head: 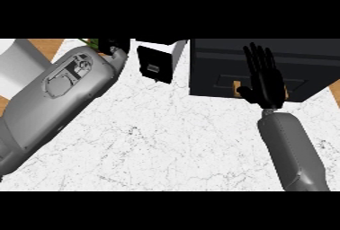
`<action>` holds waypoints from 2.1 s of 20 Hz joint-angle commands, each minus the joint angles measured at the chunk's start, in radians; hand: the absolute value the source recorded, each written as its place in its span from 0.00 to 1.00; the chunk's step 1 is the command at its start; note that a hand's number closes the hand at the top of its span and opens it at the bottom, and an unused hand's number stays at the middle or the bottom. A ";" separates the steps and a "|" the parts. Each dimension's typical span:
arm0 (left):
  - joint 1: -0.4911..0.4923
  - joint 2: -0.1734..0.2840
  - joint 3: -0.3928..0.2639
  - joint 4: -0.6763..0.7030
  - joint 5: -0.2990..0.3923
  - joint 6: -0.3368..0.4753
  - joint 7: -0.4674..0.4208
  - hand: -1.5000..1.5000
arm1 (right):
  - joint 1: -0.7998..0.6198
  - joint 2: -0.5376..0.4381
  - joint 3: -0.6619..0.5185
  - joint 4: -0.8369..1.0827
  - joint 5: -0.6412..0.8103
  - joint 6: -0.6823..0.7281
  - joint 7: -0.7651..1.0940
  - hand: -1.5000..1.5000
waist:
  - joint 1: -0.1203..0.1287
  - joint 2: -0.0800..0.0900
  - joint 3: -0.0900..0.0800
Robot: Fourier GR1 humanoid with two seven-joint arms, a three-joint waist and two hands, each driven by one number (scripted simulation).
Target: Pick up the can, place it into the drawer and close the drawer
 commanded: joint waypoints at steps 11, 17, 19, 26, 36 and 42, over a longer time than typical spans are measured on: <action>0.197 0.070 0.007 -0.206 -0.054 0.000 -0.001 0.00 | -0.352 -0.034 -0.121 0.472 0.017 -0.177 -0.003 0.00 | 0.024 0.034 0.018; 0.233 0.120 0.029 -0.263 -0.063 -0.030 0.020 0.00 | -0.477 -0.044 -0.143 0.581 0.030 -0.187 0.013 0.00 | 0.027 0.035 0.018; 0.269 0.100 0.006 -0.295 -0.082 0.005 0.016 0.00 | -0.503 -0.056 -0.144 0.615 0.048 -0.188 0.048 0.00 | 0.041 0.038 0.018; 0.349 0.135 0.046 -0.326 -0.067 -0.052 -0.027 0.00 | -0.574 -0.063 -0.172 0.659 0.031 -0.179 0.027 0.00 | 0.050 0.046 0.017; 0.402 0.118 0.046 -0.332 -0.092 -0.047 -0.060 0.00 | -0.575 0.032 -0.359 0.625 -0.197 -0.150 -0.201 0.00 | 0.032 0.043 0.021; 0.425 0.143 0.070 -0.373 -0.091 -0.047 -0.045 0.00 | -0.591 0.035 -0.481 0.599 -0.345 -0.054 -0.327 0.00 | 0.011 0.028 0.020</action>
